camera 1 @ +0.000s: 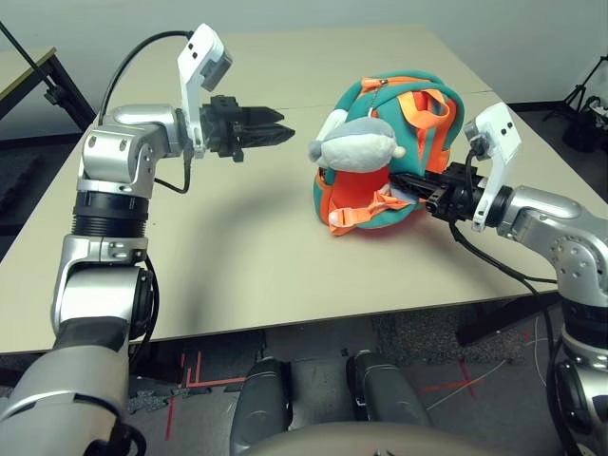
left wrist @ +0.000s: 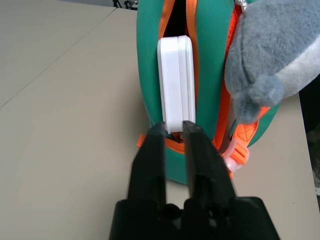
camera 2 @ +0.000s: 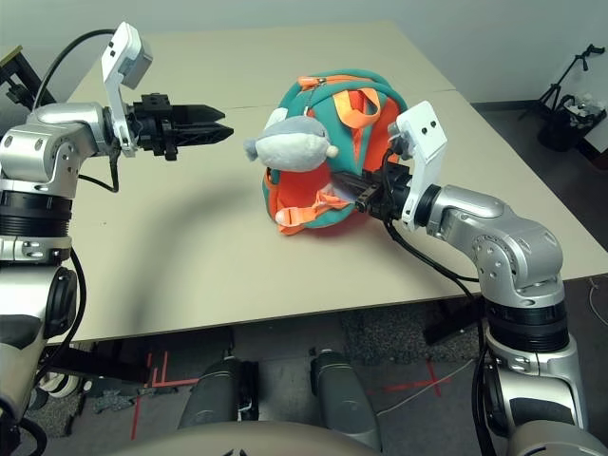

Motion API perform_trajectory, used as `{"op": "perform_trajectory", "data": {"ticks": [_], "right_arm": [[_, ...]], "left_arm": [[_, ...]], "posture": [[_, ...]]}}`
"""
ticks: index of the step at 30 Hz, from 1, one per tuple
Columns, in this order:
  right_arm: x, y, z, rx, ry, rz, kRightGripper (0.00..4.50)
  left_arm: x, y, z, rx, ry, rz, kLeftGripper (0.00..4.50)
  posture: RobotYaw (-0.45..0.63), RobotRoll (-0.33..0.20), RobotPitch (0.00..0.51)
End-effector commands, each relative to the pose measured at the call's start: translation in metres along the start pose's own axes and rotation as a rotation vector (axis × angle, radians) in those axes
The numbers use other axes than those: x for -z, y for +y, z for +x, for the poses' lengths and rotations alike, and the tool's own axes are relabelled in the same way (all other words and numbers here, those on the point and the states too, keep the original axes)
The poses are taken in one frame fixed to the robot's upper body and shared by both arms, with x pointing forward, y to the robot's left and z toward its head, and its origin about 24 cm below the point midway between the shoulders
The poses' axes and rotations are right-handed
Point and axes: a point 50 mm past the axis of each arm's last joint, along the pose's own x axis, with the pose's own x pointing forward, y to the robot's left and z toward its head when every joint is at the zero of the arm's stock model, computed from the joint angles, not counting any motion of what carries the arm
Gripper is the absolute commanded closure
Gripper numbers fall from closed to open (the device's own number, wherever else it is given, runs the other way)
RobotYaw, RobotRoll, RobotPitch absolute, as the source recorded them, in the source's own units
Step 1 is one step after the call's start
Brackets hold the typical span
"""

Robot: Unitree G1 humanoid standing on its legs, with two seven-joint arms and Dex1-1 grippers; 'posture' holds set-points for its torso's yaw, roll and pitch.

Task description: Put the pencil case into the backpack and zip it.

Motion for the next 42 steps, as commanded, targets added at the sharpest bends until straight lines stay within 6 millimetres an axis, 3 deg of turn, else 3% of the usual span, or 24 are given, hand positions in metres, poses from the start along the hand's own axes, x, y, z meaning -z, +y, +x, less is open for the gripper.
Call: {"op": "perform_trajectory", "data": {"ticks": [1,11,21,31,36,42], "right_arm": [[-0.001,-0.002,0.001,-0.002,0.007,-0.014,4.37],[-0.003,0.000,0.002,-0.014,0.000,-0.023,4.37],[-0.003,0.002,-0.001,-0.004,-0.008,-0.024,4.37],[-0.003,0.003,0.000,-0.002,-0.014,-0.024,4.37],[-0.003,0.003,0.000,-0.002,-0.014,-0.026,4.37],[-0.003,0.002,0.001,-0.002,-0.011,-0.026,4.37]], "left_arm": [[0.001,-0.004,0.008,0.012,-0.016,-0.013,4.50],[0.002,0.000,0.052,0.048,-0.028,0.002,4.50],[0.001,0.003,0.076,0.082,-0.041,-0.001,4.50],[0.025,-0.004,0.110,0.099,-0.003,-0.037,4.50],[0.019,-0.002,0.111,0.092,-0.035,-0.035,4.50],[0.000,0.007,0.090,0.065,-0.060,0.018,4.50]], "posture": [[-0.23,0.000,0.039],[-0.24,0.000,0.038],[-0.27,0.000,0.036],[-0.27,0.000,0.038],[-0.27,0.000,0.039],[-0.26,0.000,0.038]]}}
